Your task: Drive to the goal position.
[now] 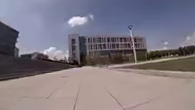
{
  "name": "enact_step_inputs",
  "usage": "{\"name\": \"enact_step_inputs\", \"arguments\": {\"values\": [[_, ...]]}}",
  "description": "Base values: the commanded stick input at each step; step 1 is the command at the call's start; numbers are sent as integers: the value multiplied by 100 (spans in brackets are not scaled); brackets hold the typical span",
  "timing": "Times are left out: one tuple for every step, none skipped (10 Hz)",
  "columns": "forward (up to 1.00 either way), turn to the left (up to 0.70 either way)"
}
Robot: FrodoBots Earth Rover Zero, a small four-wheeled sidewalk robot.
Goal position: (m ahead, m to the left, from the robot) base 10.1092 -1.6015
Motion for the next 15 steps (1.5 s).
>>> {"name": "enact_step_inputs", "arguments": {"values": [[70, 2], [70, 2], [70, 2], [70, 2], [70, 2], [70, 2], [70, 2], [70, 2], [70, 2], [70, 2], [70, 2], [70, 2], [70, 2], [70, 2], [70, 2]]}}
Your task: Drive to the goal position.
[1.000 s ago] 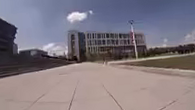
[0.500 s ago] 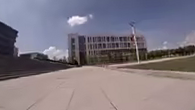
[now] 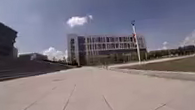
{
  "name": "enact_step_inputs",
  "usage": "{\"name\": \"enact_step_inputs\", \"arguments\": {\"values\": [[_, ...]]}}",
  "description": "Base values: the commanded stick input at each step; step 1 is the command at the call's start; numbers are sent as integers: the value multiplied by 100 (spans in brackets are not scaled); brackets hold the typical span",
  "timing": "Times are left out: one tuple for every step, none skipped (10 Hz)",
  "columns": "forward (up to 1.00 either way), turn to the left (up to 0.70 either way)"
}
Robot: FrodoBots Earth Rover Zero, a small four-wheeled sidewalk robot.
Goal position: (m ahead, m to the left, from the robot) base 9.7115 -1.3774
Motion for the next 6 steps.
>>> {"name": "enact_step_inputs", "arguments": {"values": [[70, 2], [70, 2], [70, 2], [70, 2], [70, 2], [70, 2]]}}
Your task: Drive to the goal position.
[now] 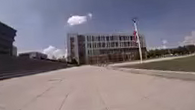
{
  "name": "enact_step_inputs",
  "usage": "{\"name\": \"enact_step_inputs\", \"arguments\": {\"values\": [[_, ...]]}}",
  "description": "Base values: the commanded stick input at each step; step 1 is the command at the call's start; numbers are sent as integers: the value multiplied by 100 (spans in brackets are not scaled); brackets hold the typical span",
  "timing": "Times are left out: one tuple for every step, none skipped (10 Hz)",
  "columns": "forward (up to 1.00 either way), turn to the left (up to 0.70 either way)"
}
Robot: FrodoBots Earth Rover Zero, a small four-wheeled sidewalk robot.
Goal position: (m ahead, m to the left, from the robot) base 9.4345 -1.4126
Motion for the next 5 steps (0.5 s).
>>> {"name": "enact_step_inputs", "arguments": {"values": [[70, 2], [70, 2], [70, 2], [70, 2], [70, 2]]}}
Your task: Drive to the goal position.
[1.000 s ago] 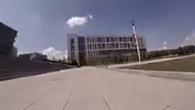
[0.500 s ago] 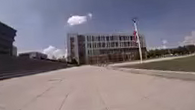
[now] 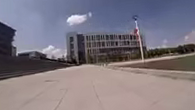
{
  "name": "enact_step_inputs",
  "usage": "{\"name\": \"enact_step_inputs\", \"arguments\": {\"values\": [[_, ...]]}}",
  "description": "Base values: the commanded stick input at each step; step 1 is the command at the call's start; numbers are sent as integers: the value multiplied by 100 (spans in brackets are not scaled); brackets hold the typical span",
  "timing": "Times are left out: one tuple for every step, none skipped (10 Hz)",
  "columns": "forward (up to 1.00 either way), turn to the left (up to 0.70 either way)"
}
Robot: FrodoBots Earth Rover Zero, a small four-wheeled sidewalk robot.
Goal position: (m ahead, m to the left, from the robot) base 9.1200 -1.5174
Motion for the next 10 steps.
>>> {"name": "enact_step_inputs", "arguments": {"values": [[70, 2], [70, 2], [70, 2], [70, 2], [70, 2], [70, 2], [70, 2], [70, 2], [70, 2], [70, 2]]}}
